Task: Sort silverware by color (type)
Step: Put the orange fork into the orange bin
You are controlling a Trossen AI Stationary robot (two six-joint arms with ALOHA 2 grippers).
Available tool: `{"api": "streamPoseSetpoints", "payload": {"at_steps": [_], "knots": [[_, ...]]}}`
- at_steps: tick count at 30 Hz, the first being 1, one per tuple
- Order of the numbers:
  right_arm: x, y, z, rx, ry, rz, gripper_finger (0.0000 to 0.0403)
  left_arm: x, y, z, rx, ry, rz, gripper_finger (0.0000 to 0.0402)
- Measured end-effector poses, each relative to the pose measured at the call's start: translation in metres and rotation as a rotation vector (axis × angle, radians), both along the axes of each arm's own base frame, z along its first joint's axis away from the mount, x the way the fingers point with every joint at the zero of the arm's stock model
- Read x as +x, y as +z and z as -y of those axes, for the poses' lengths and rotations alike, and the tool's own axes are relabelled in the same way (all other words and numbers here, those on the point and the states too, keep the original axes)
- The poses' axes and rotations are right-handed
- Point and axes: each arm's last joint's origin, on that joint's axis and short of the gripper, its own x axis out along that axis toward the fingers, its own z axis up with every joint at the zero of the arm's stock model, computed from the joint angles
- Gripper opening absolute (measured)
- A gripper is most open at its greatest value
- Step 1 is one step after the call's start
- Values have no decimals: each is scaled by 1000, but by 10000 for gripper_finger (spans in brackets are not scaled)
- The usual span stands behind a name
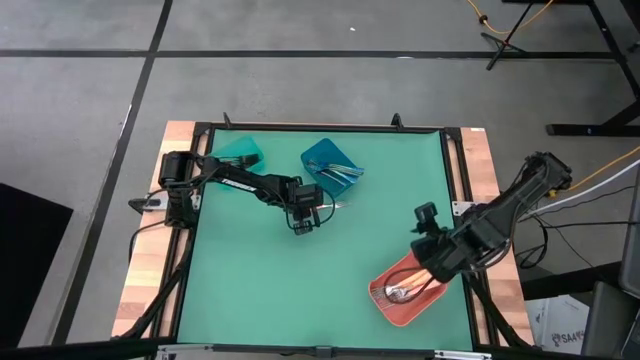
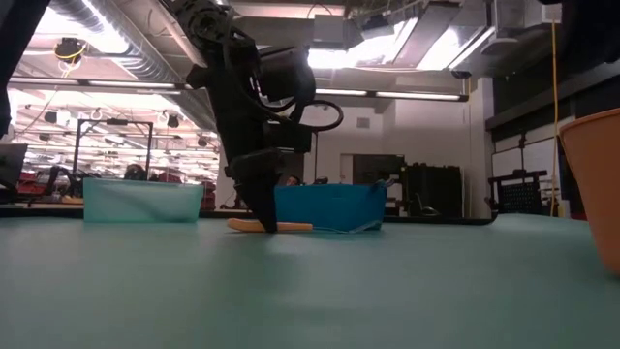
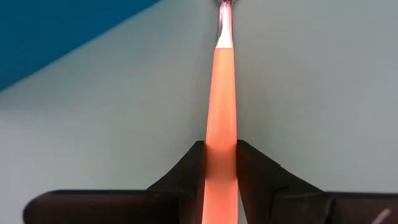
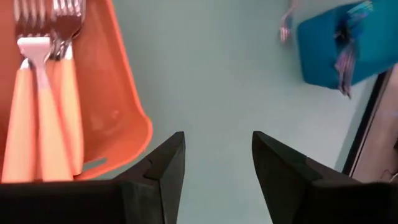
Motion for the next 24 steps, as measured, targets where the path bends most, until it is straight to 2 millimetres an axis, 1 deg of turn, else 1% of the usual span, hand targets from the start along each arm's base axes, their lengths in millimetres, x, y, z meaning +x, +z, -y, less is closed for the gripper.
{"api": "streamPoseSetpoints", "payload": {"at_steps": [4, 10, 14, 17, 24], "knots": [[-12, 1, 11, 34, -52, 85, 172, 0, 0, 1, -3, -3, 0, 65], [-25, -9, 22, 123, -83, 178, 172, 2, 0, 8, -45, 16, 25, 67], [-26, -14, 23, 174, -84, 233, 172, 6, 1, 17, -121, -30, 72, 67], [-25, -18, 23, 179, -83, 241, 172, 12, 3, 25, -160, -48, 129, 67], [-24, -17, 22, 171, -88, 266, 172, 23, 9, 42, -221, -42, 264, 67]]}}
